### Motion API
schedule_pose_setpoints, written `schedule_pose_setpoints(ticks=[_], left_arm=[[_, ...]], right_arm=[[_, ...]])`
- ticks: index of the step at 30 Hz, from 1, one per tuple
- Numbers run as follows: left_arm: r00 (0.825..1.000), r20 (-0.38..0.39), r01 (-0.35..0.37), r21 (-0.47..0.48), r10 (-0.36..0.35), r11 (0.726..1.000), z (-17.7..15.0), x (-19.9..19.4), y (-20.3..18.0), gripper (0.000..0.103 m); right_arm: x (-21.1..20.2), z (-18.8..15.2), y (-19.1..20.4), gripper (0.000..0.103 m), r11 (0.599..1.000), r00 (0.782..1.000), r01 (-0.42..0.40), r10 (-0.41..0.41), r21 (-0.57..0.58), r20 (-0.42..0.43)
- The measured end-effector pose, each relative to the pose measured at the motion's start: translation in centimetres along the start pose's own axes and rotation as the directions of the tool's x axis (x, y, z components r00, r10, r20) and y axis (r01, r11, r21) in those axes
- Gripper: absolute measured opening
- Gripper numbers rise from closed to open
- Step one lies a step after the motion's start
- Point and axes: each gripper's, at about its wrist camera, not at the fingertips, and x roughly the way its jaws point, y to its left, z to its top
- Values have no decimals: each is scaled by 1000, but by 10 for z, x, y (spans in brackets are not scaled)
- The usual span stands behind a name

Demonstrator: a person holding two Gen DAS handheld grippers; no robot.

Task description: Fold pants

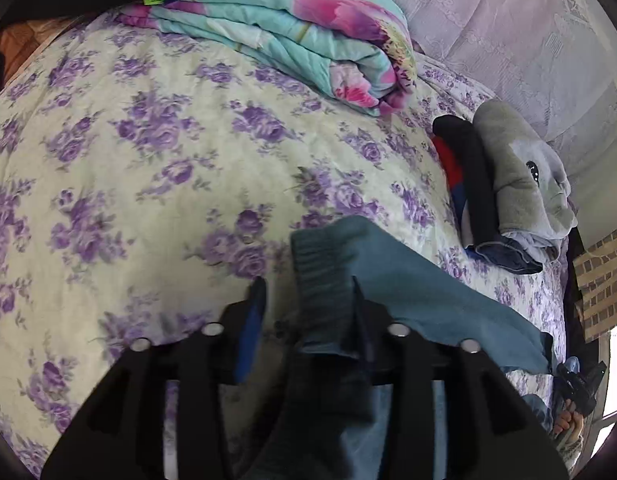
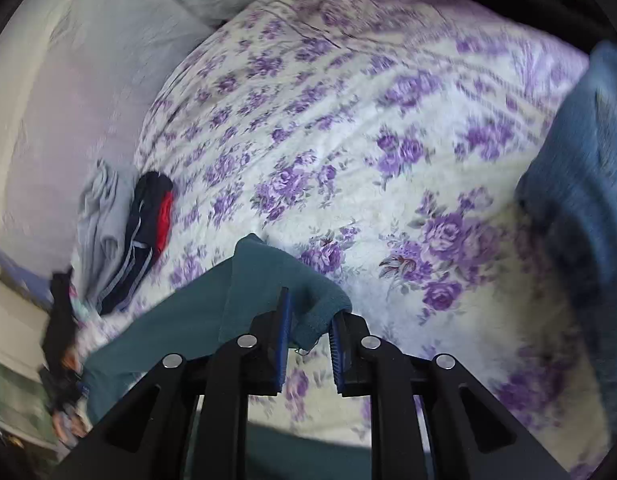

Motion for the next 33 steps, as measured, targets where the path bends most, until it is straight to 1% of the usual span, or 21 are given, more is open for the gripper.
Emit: schedule_pose_setpoints(ticks=[1,2,3,6,7,8,9,11,12,13,14,15,17,19,22,26,28,29,30,31,33], left_arm=[[1000,4,2,-2,-2,1000,-1,-3,2,47],[1000,4,0,1,0,1000,0,-4,2,47],[1000,4,-5,5,5,1000,1,-3,2,48],[1000,2,-22,-3,22,1000,9,4,3,48],[1000,-5,-20,-23,20,1000,10,8,5,48],[1000,-13,-13,-39,13,999,10,8,9,48],[1000,-20,-2,-50,1,999,8,8,12,48],[1000,-17,6,-45,-7,999,6,6,16,51],[1000,-15,4,-38,-5,999,5,5,16,53],[1000,-14,3,-32,-3,999,5,5,16,53],[1000,-14,1,-24,-2,1000,4,4,14,53],[1000,-12,1,-15,-1,1000,5,2,12,52],[1000,-4,-5,7,5,1000,6,-1,5,52],[1000,0,-3,10,3,1000,8,-3,1,52],[1000,-3,-30,12,30,999,10,-1,0,52],[998,-21,-54,-10,53,999,16,5,7,52],[999,-28,-45,-6,45,999,19,8,7,52],[999,-27,-46,2,46,999,20,10,5,52],[999,-28,-47,7,47,999,21,11,4,52],[998,-33,-47,12,48,999,22,12,3,52],[998,-39,-48,18,49,999,24,16,2,51]], right_arm=[[-3,0,7,18,999,1000,7,-8,-42,-13],[-6,1,9,26,998,999,-18,17,-55,-30],[-7,8,4,35,997,996,-76,75,-12,-49],[-2,38,-27,36,974,982,-157,171,166,-75],[-1,42,-40,41,958,979,-160,186,240,-89],[-3,42,-48,53,945,977,-160,193,284,-91],[-10,39,-55,56,938,976,-159,196,309,-91],[-29,32,-66,56,947,987,-115,142,299,-71],[-41,29,-67,58,959,998,-47,59,280,-33],[-53,27,-58,58,978,999,37,-42,207,18],[-60,24,-40,58,989,991,118,-123,86,54],[-59,21,-23,58,988,986,153,-152,-11,68],[-45,21,8,57,976,985,165,-156,-141,72],[-21,31,18,57,964,982,186,-180,-188,51],[21,55,12,56,954,969,246,-243,-170,37],[53,68,1,56,971,978,208,-210,-121,-7],[67,67,1,44,967,974,215,-222,-134,-38],[69,66,3,27,965,974,219,-226,-143,-33],[68,65,3,15,970,979,196,-202,-146,-25],[66,65,3,11,976,985,168,-173,-136,-24],[60,65,6,10,978,986,163,-165,-131,-4]])
